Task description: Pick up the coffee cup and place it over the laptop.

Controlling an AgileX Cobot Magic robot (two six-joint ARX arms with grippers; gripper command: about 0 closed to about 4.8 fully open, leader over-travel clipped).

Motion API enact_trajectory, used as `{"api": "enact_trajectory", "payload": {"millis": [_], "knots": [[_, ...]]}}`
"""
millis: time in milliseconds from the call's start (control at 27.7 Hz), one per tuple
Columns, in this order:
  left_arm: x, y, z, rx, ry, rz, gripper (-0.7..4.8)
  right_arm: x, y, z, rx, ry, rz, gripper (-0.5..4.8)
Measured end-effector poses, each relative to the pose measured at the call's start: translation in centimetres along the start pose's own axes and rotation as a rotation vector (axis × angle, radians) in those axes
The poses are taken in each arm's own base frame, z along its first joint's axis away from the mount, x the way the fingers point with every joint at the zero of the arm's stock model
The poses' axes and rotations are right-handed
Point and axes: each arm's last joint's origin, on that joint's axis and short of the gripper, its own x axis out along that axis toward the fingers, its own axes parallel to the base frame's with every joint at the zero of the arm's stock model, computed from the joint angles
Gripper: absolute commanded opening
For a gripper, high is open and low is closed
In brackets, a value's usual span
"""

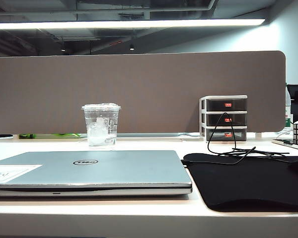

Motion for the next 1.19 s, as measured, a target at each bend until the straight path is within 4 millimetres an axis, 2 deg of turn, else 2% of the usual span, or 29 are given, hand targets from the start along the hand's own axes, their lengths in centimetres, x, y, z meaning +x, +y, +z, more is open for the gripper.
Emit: {"api": "enact_trajectory", "payload": {"millis": [615,723,831,1012,1121,1193], "knots": [[0.0,0.0,0.0,-0.003,0.0,0.0,-0.02,0.0,0.0,0.0,0.0,0.0,0.0,-0.05],[0.0,0.0,0.0,-0.06,0.001,-0.01,-0.02,0.0,0.0,0.0,0.0,0.0,0.0,-0.05],[0.0,-0.3,0.0,-0.128,0.019,-0.09,-0.02,0.0,0.0,0.0,0.0,0.0,0.0,-0.05],[-0.2,-1.0,0.2,-0.136,0.04,-0.331,-0.01,0.0,0.0,0.0,0.0,0.0,0.0,-0.05],[-0.3,-1.3,0.6,-0.127,0.016,-0.448,-0.01,0.0,0.0,0.0,0.0,0.0,0.0,-0.05],[-0.4,-1.5,1.3,-0.181,-0.034,-0.491,-0.02,0.0,0.0,0.0,0.001,0.0,0.0,-0.05]]}}
